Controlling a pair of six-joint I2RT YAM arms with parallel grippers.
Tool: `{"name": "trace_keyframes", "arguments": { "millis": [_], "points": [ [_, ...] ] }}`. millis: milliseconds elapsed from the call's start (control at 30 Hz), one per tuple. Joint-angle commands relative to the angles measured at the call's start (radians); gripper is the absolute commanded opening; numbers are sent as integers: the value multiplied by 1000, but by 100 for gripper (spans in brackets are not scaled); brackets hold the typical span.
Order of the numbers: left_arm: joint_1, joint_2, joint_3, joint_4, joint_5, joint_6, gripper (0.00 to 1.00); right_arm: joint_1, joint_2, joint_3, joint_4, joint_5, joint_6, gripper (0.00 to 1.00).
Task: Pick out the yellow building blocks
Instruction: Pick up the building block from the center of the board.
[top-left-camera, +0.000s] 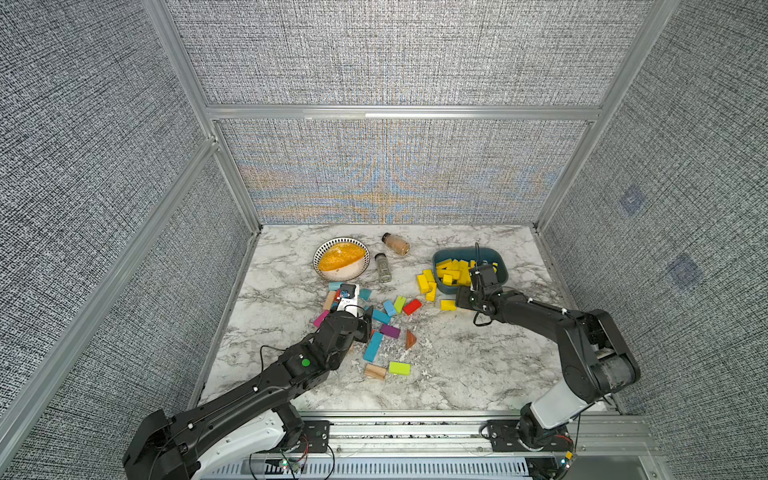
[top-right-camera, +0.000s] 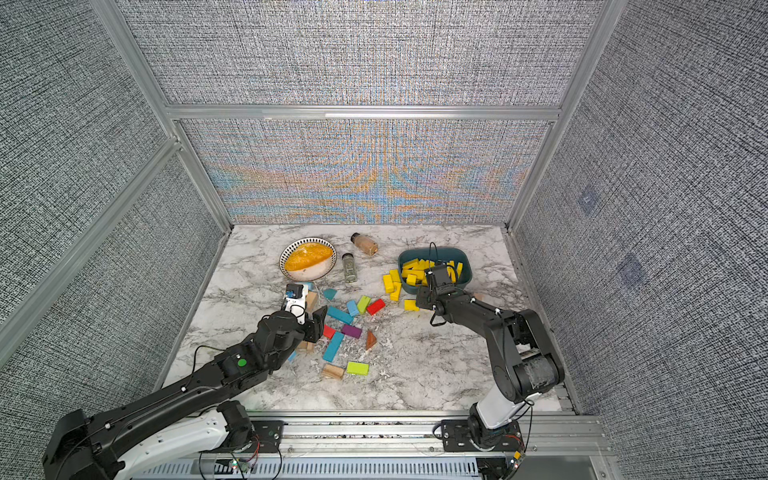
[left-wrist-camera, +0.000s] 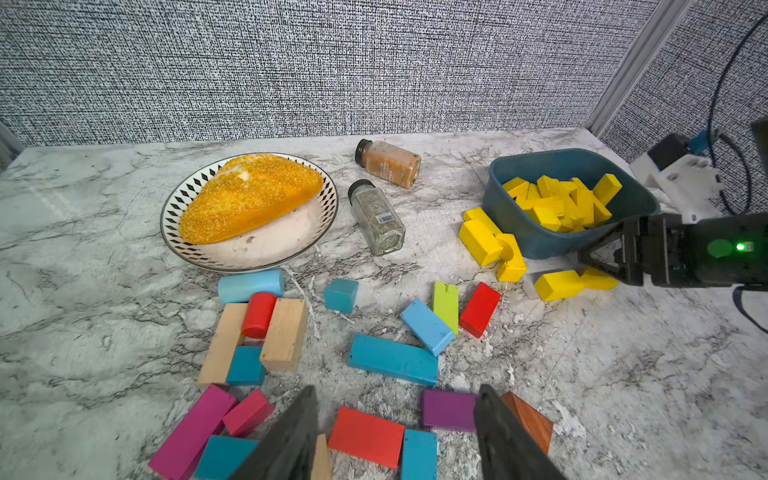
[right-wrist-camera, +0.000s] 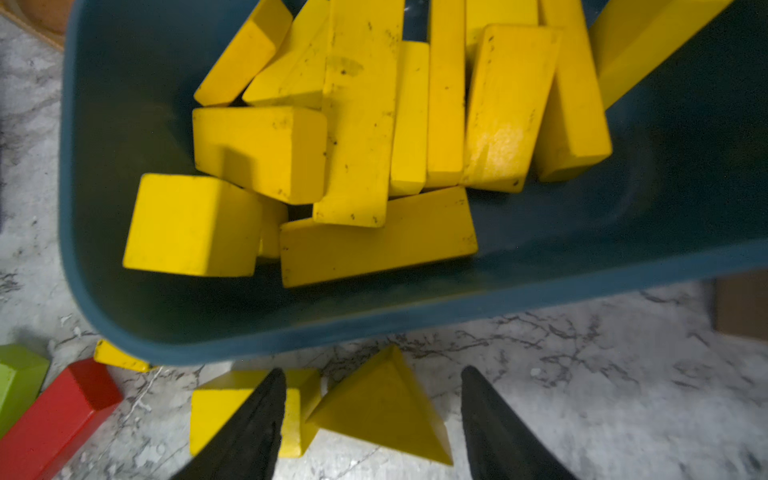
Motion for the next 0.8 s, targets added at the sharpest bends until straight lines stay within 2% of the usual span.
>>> {"name": "trace_keyframes", "arguments": {
  "millis": [0, 233, 500, 767],
  "points": [
    [-1, 32, 19, 45, 1, 14, 61, 6, 8, 5, -20, 35, 19, 68],
    [-1, 98, 32, 95, 10, 0, 61, 24, 1, -6, -20, 94, 24, 67],
    [-1, 198, 60, 129, 3, 5, 61, 25, 46, 4, -20, 54, 22, 65],
    [-1, 226, 72, 138, 14, 7, 61, 30, 78, 13, -18, 38, 19, 63]
  ]
}}
